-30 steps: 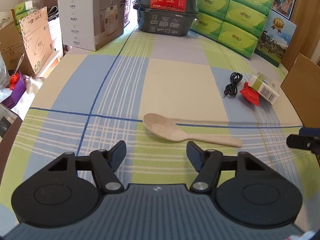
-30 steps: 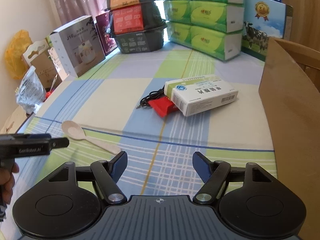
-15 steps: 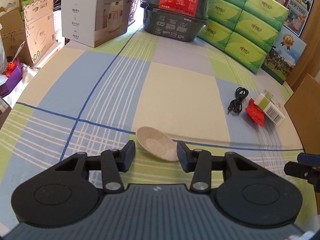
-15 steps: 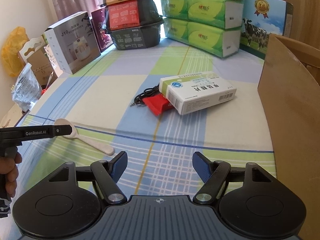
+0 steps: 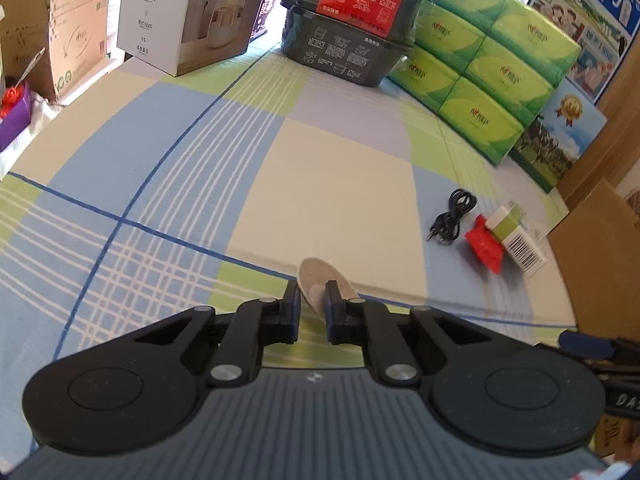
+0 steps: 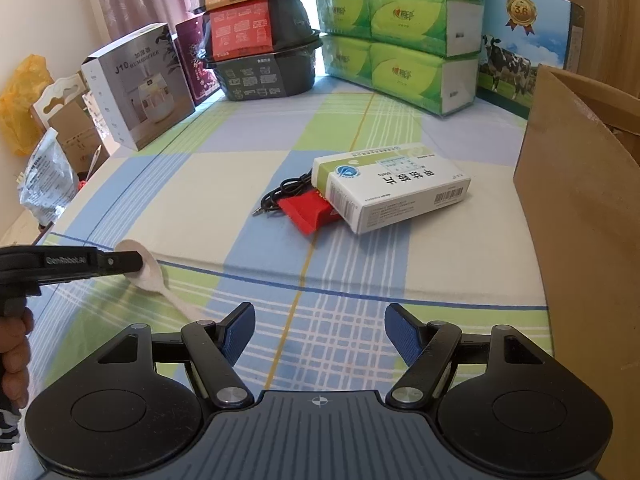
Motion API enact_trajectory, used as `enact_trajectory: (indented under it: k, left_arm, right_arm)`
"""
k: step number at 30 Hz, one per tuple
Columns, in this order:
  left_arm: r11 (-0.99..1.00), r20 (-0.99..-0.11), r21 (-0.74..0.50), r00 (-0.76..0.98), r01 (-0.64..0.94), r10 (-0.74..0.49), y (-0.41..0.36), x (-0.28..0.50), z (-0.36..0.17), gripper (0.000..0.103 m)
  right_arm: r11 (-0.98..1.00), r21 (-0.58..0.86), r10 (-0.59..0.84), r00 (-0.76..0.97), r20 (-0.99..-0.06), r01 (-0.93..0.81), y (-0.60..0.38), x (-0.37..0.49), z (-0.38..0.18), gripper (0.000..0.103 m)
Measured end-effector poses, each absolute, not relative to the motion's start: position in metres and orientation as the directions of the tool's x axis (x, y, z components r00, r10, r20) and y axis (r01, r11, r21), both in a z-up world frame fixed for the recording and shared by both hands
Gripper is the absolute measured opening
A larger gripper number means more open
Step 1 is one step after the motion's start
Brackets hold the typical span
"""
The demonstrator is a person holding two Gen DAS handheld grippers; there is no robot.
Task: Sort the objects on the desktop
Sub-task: 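Move the left tool to the wooden spoon and close it on the spoon, then grasp the white medicine box with the right tool while the left tool holds the spoon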
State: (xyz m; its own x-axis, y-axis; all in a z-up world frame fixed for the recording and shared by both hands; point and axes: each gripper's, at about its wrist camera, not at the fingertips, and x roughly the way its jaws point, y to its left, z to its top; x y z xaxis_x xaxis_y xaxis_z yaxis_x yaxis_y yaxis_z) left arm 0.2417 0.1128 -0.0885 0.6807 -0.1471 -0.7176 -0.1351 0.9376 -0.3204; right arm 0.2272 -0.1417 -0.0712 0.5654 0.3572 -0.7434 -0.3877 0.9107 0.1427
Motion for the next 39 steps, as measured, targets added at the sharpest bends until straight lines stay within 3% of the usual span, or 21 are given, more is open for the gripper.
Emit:
enact_trajectory:
  k: [17,35,39]
  left_arm:
    - [0.922,-0.652,-0.372,0.738,-0.109,-0.175,0.095,0.248,-0.063,0.003]
    - [0.846,-0.613,-0.499,0.766,-0.187,-0.193,0.101,0.263,-0.066,0.002]
    - [0.860,-0.591,-0.484,0.786,-0.163,-0.183,0.095,0.276,-0.051,0.002]
  right_arm:
    - [0.932,0.156,0.334,0.609,-0.719,-0.327,-0.153,0.240,-0.067,0.070]
    - [0.936,0.233,0.350,0.623,-0.699,-0.264,-0.146,0.269,-0.057,0.071]
    - [0.951,0.187,0.303,0.623,-0.721,-0.246,-0.138,0.289,-0.056,0.075]
